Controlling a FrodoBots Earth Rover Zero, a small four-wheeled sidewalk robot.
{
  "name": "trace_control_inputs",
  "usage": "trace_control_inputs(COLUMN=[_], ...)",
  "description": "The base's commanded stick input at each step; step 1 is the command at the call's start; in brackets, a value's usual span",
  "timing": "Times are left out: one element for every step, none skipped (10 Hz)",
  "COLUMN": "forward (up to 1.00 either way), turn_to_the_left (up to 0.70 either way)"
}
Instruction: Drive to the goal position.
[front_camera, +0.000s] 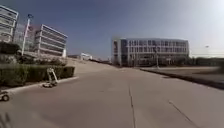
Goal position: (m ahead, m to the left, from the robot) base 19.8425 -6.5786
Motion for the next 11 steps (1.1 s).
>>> trace_control_inputs(forward=[0.70,0.70,0.70,0.70,0.70,0.70,0.70,0.70,0.70,0.70,0.70], turn_to_the_left=[0.00,0.00,0.00,0.00,0.00,0.00,-0.02,-0.08,-0.15,-0.18,-0.28])
